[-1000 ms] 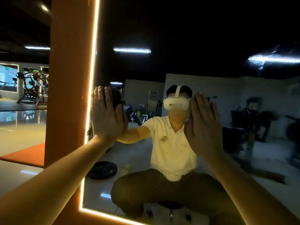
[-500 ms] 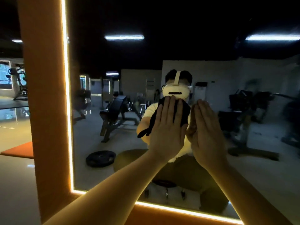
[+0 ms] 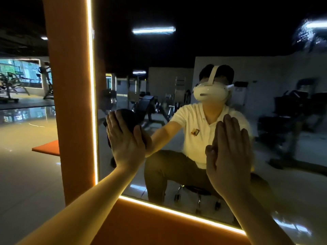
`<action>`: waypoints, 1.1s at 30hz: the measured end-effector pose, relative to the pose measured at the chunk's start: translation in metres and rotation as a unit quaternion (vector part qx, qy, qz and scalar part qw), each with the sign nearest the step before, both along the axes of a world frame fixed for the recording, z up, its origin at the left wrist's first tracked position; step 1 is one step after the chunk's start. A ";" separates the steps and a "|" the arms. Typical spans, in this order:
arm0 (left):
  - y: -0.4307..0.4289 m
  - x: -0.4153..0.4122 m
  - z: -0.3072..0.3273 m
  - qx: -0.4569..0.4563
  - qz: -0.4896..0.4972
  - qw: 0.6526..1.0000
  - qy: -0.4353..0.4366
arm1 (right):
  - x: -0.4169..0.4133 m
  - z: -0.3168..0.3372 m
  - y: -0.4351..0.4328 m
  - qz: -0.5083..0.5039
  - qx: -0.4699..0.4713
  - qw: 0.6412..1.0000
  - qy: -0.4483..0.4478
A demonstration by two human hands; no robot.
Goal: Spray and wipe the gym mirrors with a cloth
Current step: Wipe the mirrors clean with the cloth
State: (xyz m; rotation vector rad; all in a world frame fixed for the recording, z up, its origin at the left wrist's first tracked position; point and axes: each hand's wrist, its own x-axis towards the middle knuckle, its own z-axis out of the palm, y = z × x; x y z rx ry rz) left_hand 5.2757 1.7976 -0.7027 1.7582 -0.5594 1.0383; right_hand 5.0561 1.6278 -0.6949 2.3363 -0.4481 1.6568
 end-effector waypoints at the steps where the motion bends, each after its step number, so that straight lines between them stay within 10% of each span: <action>1: -0.012 -0.011 0.002 -0.019 -0.009 1.000 0.003 | -0.002 -0.006 0.000 -0.002 0.001 1.000 0.001; 15: -0.088 -0.103 -0.020 0.236 -0.125 0.908 -0.323 | -0.019 -0.025 -0.025 0.030 0.004 0.999 -0.016; 28: 0.010 0.011 -0.075 0.019 0.028 0.999 -0.037 | 0.001 -0.036 0.006 -0.040 0.026 0.999 -0.011; 33: -0.040 -0.046 -0.084 0.042 -0.025 0.992 -0.114 | -0.011 -0.037 -0.003 -0.043 0.002 0.999 0.022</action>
